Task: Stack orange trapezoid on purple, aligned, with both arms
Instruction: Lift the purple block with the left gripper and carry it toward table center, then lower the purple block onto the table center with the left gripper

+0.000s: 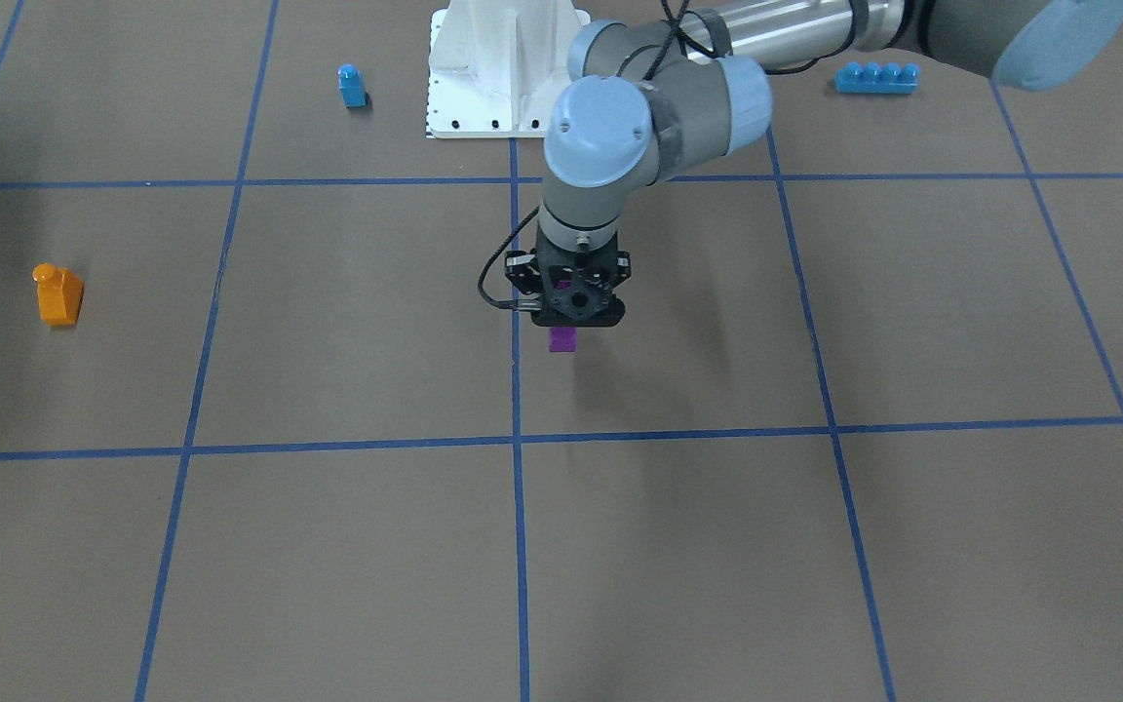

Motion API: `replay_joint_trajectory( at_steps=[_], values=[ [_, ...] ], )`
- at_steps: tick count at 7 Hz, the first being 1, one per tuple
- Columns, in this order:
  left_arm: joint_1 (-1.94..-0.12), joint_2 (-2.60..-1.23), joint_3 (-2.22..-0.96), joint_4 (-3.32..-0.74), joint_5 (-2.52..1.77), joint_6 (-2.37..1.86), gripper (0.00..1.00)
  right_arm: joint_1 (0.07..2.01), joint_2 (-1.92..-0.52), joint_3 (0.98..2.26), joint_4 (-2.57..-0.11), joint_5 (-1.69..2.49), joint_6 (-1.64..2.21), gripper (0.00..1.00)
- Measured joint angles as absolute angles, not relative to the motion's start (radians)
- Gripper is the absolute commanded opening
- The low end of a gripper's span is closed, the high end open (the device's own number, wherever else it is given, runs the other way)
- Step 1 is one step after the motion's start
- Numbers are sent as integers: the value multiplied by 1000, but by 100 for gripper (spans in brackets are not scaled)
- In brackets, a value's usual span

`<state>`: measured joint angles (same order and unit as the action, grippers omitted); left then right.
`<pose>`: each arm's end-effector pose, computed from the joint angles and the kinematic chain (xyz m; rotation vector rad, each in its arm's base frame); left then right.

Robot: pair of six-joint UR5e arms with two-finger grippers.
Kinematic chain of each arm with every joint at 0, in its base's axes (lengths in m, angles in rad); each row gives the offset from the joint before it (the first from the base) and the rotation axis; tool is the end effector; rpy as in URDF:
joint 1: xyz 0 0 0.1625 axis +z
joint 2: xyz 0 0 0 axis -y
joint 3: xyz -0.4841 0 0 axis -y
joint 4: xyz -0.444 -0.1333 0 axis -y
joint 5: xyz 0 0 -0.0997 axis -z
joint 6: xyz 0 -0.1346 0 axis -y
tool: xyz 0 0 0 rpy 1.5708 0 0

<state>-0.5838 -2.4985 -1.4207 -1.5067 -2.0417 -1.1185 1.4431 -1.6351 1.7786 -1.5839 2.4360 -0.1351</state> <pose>0.6758 -0.5330 0.1667 -0.0448 0.8304 0.0441 -0.0354 -0.5182 0.6557 0.1259 -0.8669 -0.3023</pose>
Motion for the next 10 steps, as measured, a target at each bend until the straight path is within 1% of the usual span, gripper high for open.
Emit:
replay_joint_trajectory(
  at_steps=[1,2,3,4,10],
  values=[
    [-566,-2577,-1309,-1517,-2018,-1112,0,1443,-1635,1778,-1583,2436,-135,100],
    [-559,-2627,-1220,-1537,-2008,-1105,0,1442,-1635,1778,-1582,2436,-135,100],
    [-553,-2649,-1158,-1568,-2005,-1100,0,1440,-1635,1778,-1582,2436,-135,100],
    [-548,-2656,-1124,-1592,-2003,-1097,0,1439,-1635,1778,-1582,2436,-135,100],
    [-556,-2654,-1105,-1610,-2003,-1080,0,1433,-1635,1778,-1580,2436,-136,100]
  ],
)
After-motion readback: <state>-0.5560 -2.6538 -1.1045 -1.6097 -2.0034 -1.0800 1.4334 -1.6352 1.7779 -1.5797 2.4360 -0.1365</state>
